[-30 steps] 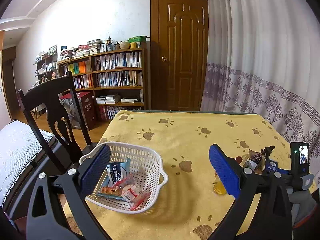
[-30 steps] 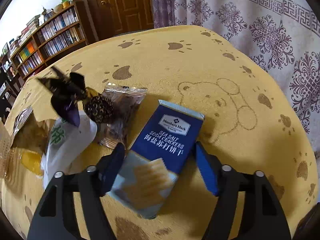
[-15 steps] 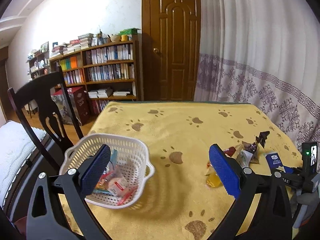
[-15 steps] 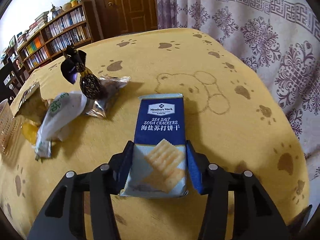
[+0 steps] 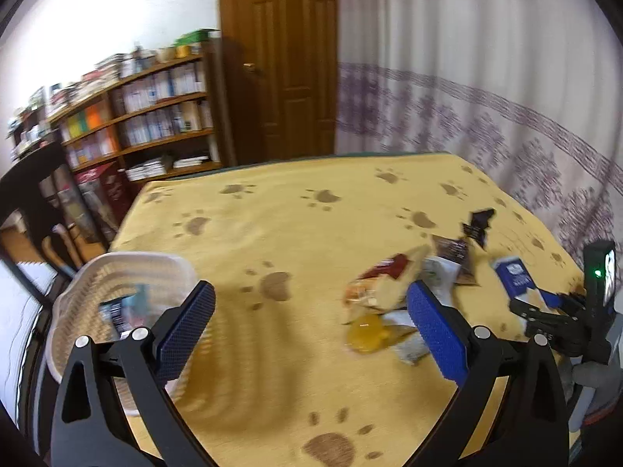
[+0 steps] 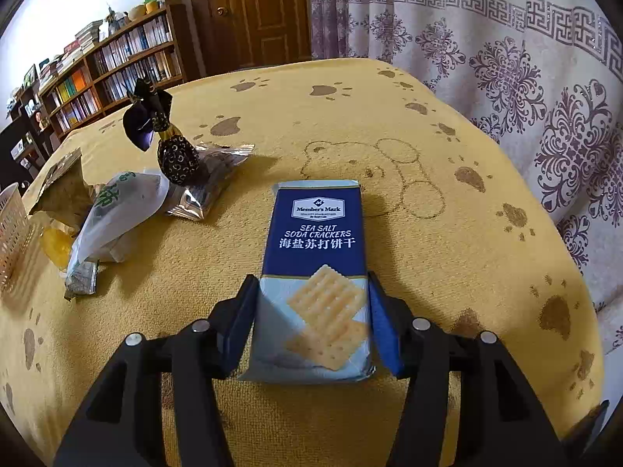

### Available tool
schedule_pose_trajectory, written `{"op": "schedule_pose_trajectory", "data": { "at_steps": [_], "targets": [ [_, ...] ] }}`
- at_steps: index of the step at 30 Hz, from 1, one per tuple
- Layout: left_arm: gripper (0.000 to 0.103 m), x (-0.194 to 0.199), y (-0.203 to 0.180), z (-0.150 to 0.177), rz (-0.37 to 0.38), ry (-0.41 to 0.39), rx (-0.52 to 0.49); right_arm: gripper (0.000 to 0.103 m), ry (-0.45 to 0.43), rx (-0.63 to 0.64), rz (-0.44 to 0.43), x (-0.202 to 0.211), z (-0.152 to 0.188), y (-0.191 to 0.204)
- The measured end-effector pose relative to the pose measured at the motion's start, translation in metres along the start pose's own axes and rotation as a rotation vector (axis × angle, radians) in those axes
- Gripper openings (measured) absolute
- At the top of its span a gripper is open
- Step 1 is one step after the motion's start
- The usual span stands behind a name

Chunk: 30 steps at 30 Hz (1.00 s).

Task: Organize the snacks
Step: 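Grasp the brown-and-red wafer bag with the left tool while the right tool holds the cracker box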

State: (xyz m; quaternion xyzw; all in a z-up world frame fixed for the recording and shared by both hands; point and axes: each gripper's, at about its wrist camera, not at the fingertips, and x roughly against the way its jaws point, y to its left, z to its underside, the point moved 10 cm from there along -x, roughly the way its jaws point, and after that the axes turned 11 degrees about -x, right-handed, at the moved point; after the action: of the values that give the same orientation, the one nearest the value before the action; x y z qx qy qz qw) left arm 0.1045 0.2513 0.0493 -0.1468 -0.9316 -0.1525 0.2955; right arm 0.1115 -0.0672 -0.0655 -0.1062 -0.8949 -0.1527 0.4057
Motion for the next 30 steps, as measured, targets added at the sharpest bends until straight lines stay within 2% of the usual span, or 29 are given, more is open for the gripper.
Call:
{"op": "schedule_pose_trajectory", "data": {
  "at_steps": [6,10,15,20,25,30],
  "targets": [
    [0.1,-0.037,-0.056,-0.003,0.109,0.032,-0.1,0.059,0.001,-0.004,-0.01,0.001,0.001,0.001],
    [0.1,-0.057,-0.074,-0.006,0.105,0.033,-0.146,0.059,0.001,-0.007,-0.013,0.001,0.001,0.001],
    [0.1,-0.085,-0.076,-0.01,0.093,0.053,-0.138,0.059,0.001,-0.007,-0.013,0.001,0.001,0.001],
    [0.081,-0.108,-0.074,-0.006,0.11,0.081,-0.115,0.059,0.001,-0.006,-0.012,0.001,0.001,0.001],
    [0.067,-0.123,-0.067,0.001,0.15,0.096,-0.048,0.059,0.001,-0.006,-0.012,0.001,0.001,0.001],
    [0.062,-0.12,-0.062,0.001,0.165,0.072,-0.021,0.059,0.001,-0.006,-0.012,0.001,0.001,0.001]
  ]
}}
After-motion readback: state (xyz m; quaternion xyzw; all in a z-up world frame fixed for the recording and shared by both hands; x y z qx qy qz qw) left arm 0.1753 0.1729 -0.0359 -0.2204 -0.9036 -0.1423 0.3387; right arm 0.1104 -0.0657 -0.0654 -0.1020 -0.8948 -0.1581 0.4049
